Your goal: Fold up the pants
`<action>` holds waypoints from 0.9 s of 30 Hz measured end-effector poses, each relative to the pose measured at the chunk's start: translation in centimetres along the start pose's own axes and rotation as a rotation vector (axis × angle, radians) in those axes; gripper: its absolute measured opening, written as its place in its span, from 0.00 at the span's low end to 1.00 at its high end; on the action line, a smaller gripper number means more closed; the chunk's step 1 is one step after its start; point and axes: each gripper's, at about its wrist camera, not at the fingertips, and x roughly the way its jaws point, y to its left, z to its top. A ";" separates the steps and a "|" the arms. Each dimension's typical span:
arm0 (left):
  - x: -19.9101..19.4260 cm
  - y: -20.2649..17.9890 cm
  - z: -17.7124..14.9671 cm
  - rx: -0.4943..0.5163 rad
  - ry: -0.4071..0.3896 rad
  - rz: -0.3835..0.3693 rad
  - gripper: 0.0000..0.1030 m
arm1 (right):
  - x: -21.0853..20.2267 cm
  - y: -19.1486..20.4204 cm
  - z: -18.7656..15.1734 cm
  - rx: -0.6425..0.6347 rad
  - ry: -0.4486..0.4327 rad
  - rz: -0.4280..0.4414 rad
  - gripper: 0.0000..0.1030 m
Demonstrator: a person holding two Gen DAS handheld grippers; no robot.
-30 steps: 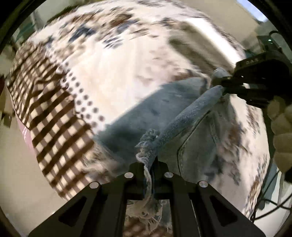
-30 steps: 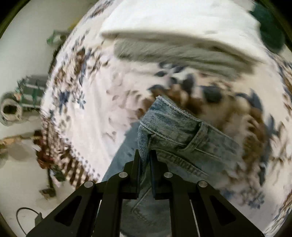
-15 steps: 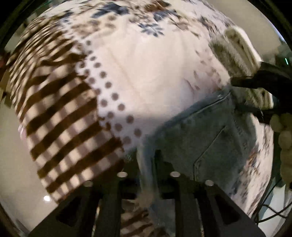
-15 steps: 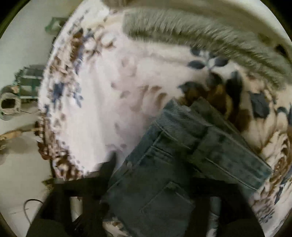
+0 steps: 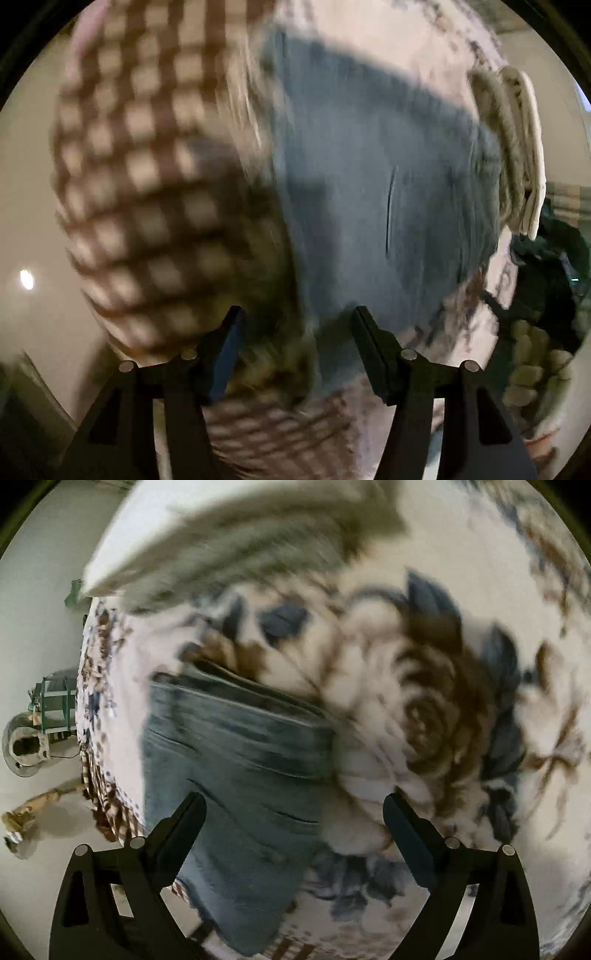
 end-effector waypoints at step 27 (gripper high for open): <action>-4.2 -4.3 0.1 0.687 0.005 0.075 0.09 | -2.9 -5.2 -14.2 0.192 -0.106 0.217 0.26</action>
